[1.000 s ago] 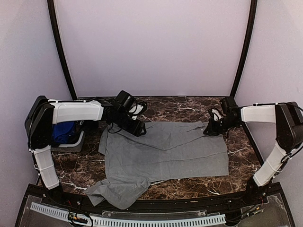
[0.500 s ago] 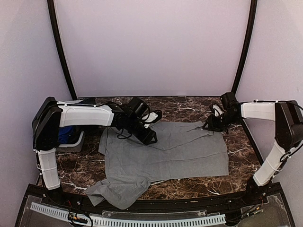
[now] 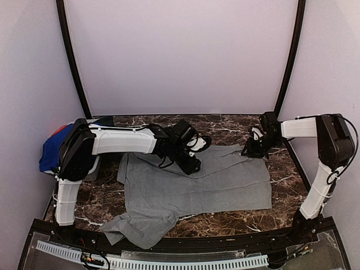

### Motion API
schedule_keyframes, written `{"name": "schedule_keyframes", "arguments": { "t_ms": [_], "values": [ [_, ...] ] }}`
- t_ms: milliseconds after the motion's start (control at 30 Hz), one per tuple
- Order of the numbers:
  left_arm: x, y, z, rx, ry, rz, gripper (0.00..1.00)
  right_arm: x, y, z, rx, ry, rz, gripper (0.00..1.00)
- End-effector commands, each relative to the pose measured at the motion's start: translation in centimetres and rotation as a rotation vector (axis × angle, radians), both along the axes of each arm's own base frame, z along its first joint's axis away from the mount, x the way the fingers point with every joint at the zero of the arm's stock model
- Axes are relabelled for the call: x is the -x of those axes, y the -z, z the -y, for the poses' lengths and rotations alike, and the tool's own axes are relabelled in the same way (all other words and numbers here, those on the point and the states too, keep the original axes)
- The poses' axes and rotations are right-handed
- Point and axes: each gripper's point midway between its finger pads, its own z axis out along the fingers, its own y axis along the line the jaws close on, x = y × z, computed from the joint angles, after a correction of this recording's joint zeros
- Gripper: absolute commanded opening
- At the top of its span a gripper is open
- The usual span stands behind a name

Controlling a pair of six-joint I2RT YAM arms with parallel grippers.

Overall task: Fold and stack the mixed laundry pile
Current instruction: Fold the flattened shirt at the center of the board.

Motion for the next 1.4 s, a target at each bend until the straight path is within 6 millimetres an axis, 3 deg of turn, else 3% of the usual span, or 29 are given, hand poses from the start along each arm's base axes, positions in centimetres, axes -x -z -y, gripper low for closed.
{"name": "schedule_keyframes", "arguments": {
  "t_ms": [0,200,367,433,500,600,1033,1167,1267,1367],
  "values": [
    [-0.8,0.5,0.0,-0.055,-0.026,0.005,0.53,-1.3,-0.3,0.0,0.015,-0.009,0.025,0.36],
    [-0.6,2.5,0.1,-0.096,-0.021,-0.026,0.46,-1.4,0.5,-0.3,0.010,-0.026,0.003,0.34],
    [0.5,4.1,-1.3,-0.161,-0.021,-0.076,0.43,-1.1,1.0,-0.5,0.002,-0.036,-0.015,0.30],
    [0.9,4.3,-1.8,-0.178,-0.024,-0.090,0.38,-1.0,1.1,-0.6,-0.005,-0.040,-0.016,0.26],
    [1.1,4.5,-2.1,-0.182,-0.026,-0.095,0.34,-0.8,1.1,-0.7,-0.011,-0.042,-0.018,0.16],
    [1.4,4.4,-2.1,-0.175,-0.025,-0.103,0.28,-0.7,1.1,-1.0,-0.023,-0.050,-0.021,0.00],
    [3.2,2.2,-3.7,-0.151,0.022,-0.099,0.01,1.9,-2.8,-1.3,-0.062,-0.057,0.039,0.00],
    [3.3,0.7,-3.5,-0.104,0.041,-0.062,0.06,2.2,-3.2,-1.4,-0.073,-0.055,0.043,0.00],
    [3.1,0.0,-2.6,-0.082,0.042,-0.029,0.28,1.8,-2.5,-1.3,-0.064,-0.051,0.032,0.00],
    [3.3,-0.7,-1.0,-0.062,0.072,0.016,0.39,1.2,-2.0,-1.6,-0.076,-0.050,0.023,0.00]
  ]
}}
